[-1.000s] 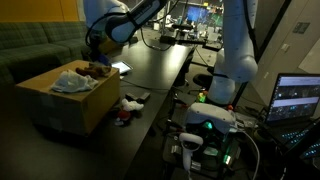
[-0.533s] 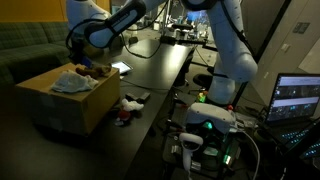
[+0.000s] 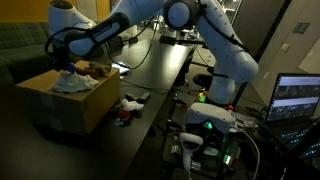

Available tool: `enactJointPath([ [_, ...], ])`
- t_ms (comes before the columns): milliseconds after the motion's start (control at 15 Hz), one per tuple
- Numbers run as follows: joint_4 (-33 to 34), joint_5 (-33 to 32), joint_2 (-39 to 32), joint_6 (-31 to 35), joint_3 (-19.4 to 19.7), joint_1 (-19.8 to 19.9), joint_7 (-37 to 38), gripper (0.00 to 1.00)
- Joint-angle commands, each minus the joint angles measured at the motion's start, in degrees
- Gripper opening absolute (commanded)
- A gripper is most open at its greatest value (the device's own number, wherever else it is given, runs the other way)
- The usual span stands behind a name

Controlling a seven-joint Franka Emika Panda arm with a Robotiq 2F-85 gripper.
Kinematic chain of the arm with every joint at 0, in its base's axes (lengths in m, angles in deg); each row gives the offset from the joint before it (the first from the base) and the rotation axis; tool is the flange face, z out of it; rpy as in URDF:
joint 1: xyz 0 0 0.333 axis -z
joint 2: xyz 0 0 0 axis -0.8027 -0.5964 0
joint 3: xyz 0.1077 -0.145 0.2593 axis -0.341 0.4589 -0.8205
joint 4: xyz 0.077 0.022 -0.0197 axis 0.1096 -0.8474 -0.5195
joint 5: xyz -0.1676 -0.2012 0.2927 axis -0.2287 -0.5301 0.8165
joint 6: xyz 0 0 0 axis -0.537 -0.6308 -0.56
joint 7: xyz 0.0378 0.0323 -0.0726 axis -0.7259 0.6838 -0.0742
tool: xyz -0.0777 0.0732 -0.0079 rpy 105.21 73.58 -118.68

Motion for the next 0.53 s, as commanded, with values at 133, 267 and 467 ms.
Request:
enactJointPath([
  [133, 14.13, 2.62, -9.10, -3.33, 2.17, -1.04, -4.24, 0.02],
  [267, 17.30, 2.26, -11.16, -4.92, 3.68, -1.24, -3.41, 0.02],
  [467, 21.60, 1.99, -13.83, -8.09, 5.48, -0.98, -3.19, 0.02],
])
